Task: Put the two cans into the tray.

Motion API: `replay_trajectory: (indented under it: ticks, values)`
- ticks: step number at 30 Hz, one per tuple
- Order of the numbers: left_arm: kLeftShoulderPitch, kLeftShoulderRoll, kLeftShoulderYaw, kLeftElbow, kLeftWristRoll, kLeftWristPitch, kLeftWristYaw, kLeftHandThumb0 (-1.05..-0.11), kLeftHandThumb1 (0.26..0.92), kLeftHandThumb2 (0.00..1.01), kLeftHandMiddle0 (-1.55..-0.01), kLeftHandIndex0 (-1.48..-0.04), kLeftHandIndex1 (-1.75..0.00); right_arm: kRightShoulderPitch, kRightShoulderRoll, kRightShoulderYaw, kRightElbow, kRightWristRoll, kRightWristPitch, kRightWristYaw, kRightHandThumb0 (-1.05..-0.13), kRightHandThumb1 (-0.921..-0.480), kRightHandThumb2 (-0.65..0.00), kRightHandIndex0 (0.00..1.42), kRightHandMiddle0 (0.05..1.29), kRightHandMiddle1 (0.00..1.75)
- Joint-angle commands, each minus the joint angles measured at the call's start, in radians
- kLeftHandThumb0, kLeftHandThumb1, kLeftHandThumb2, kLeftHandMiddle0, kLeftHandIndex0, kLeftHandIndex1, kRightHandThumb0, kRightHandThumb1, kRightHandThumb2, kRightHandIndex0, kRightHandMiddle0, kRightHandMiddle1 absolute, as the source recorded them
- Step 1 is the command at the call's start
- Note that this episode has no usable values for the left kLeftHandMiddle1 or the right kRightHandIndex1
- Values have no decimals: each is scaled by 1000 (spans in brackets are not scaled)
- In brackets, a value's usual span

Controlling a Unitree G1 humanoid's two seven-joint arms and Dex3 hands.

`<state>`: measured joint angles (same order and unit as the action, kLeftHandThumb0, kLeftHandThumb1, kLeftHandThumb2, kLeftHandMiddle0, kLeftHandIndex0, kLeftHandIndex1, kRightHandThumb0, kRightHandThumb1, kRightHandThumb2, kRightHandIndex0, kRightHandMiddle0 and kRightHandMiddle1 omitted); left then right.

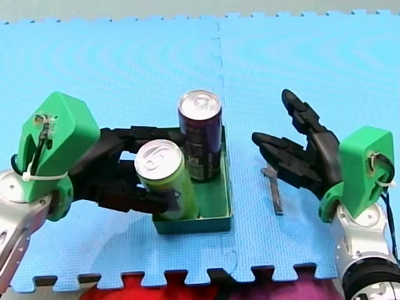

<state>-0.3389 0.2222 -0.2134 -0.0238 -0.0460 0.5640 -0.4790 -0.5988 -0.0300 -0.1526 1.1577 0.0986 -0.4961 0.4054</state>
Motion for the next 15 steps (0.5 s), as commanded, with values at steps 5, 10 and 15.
replay_trajectory:
  ticks: [5,10,15]
  values:
    - [-6,4,5,-25,-18,25,-11,-1048,921,84,-684,-388,0,4,-6,7,-8,-6,-11,-8,-1048,-921,-340,589,138,3]
    - [1,22,3,-27,-22,-24,-38,-1047,921,97,-692,-375,0,4,-3,7,-4,-3,-12,-7,-1048,-921,-347,583,140,3]
    - [19,36,-9,-32,3,-131,-40,-1035,921,109,-704,-371,0,8,-2,5,-6,1,-13,1,-1048,-921,-350,573,143,4]
